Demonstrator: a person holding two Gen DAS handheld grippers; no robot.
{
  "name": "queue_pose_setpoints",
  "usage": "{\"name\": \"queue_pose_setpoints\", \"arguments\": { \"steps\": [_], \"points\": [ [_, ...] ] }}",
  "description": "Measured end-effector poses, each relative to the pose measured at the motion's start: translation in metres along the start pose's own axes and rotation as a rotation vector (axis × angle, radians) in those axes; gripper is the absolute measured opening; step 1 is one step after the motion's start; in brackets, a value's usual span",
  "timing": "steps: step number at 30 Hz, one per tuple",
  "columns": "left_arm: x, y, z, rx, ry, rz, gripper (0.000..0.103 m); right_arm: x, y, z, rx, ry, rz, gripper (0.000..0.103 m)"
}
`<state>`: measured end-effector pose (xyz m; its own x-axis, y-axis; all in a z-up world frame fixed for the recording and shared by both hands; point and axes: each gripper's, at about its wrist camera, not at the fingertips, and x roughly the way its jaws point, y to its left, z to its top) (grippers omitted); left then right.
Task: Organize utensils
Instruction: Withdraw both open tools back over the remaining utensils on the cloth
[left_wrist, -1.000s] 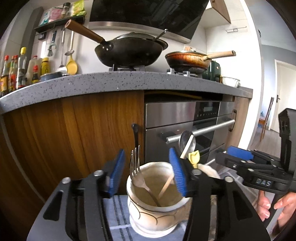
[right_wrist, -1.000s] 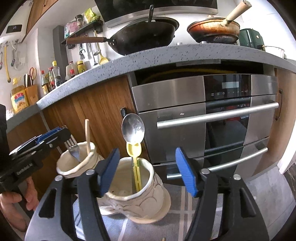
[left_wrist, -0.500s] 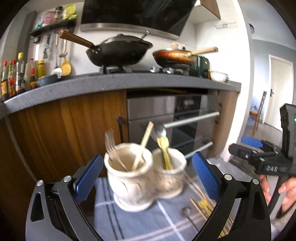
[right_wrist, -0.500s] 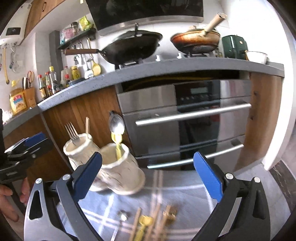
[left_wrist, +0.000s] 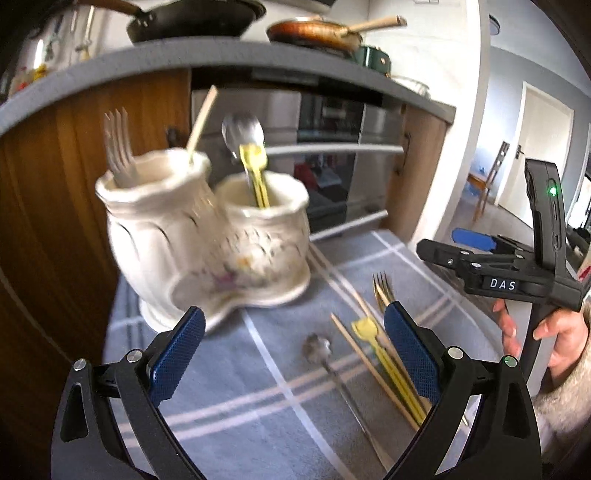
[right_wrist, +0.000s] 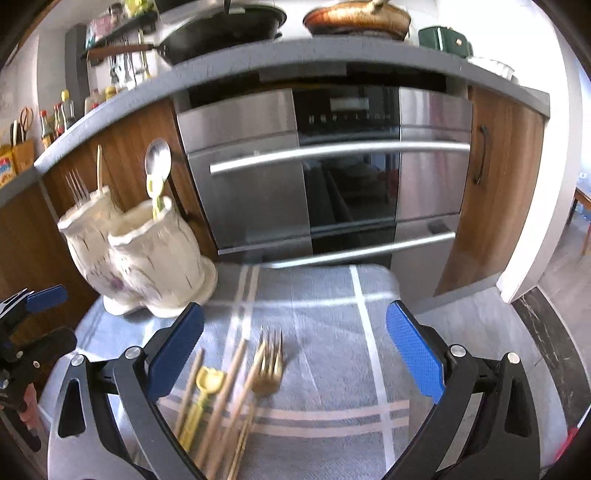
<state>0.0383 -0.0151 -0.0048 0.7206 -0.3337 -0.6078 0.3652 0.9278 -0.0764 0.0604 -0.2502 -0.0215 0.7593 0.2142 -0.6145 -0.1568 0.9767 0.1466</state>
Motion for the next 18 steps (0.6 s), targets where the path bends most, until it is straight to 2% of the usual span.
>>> {"name": "queue_pose_setpoints", "arguments": {
  "steps": [5, 7, 8, 10, 11, 13, 18],
  "points": [
    [0.016, -0.002, -0.01, 0.021, 0.068, -0.031, 0.097, 0.013, 0.009, -0.013, -0.049, 0.083, 0.012, 0.077],
    [0.023, -0.003, -0.013, 0.025, 0.101, -0.048, 0.097, 0.019, 0.015, -0.019, -0.062, 0.124, 0.033, 0.064],
    [0.025, -0.004, -0.014, 0.025, 0.112, -0.052, 0.096, 0.021, 0.017, -0.02, -0.065, 0.136, 0.037, 0.061],
    [0.031, -0.005, -0.016, 0.033, 0.137, -0.053, 0.096, 0.027, 0.02, -0.022, -0.065, 0.17, 0.055, 0.048],
    [0.034, -0.006, -0.017, 0.037, 0.145, -0.054, 0.096, 0.029, 0.021, -0.023, -0.06, 0.184, 0.064, 0.045],
    [0.037, -0.007, -0.019, 0.04, 0.156, -0.059, 0.096, 0.033, 0.023, -0.024, -0.049, 0.208, 0.079, 0.031],
    [0.042, -0.007, -0.021, 0.033, 0.174, -0.066, 0.095, 0.04, 0.027, -0.024, -0.053, 0.23, 0.071, 0.023]
  ]
}}
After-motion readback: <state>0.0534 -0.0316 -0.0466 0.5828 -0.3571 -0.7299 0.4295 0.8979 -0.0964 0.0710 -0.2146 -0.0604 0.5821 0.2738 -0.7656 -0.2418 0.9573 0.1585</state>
